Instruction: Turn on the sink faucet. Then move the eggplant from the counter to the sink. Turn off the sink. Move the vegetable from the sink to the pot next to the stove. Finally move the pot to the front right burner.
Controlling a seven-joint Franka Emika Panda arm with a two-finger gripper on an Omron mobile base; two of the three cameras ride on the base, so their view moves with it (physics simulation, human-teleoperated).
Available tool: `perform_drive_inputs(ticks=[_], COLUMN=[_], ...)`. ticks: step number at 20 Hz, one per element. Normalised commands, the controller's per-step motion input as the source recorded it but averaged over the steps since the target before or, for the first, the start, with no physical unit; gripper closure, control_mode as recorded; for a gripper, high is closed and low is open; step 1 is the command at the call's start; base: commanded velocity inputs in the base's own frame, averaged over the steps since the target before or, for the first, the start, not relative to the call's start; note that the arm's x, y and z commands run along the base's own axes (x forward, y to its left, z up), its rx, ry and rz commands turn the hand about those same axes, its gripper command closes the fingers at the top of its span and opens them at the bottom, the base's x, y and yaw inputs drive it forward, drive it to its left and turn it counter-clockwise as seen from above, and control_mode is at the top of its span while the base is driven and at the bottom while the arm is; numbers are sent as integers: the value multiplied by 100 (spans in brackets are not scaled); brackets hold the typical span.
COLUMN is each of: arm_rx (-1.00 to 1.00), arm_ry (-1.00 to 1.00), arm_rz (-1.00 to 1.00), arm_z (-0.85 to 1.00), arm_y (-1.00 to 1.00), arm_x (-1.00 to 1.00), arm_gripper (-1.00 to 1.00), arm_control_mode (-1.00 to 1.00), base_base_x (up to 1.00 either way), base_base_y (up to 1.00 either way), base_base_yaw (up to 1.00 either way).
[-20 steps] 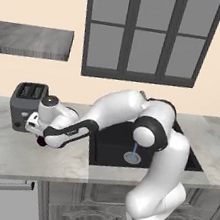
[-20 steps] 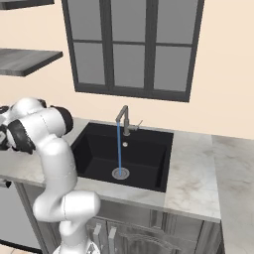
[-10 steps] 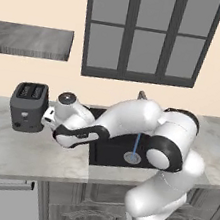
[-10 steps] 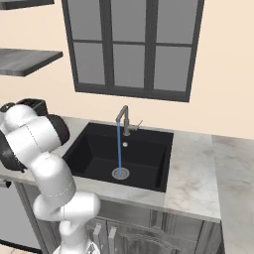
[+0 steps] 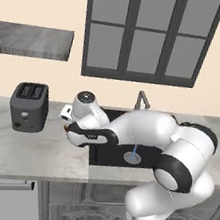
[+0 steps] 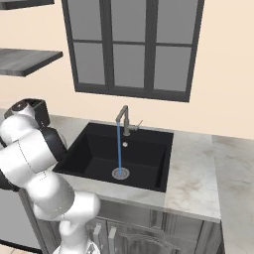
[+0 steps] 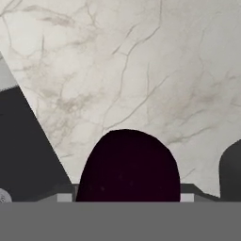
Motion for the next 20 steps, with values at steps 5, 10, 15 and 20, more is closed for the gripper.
perform_drive_inputs(ticks=[5,10,15,20], arm_rx=[0,-1,-1,-1], arm_ry=[0,0,0,0], arm_rz=[-5,-6,-7,-9], arm_z=[6,0,0,-7], arm_y=[-62,-61,-58,-55], arm_x=[0,0,0,0], arm_gripper=[100,100,100,100], arm_control_mode=[-100,-100,-100,-100], base_base_x=[0,0,0,0], base_base_y=[0,0,0,0], base_base_yaw=[0,0,0,0])
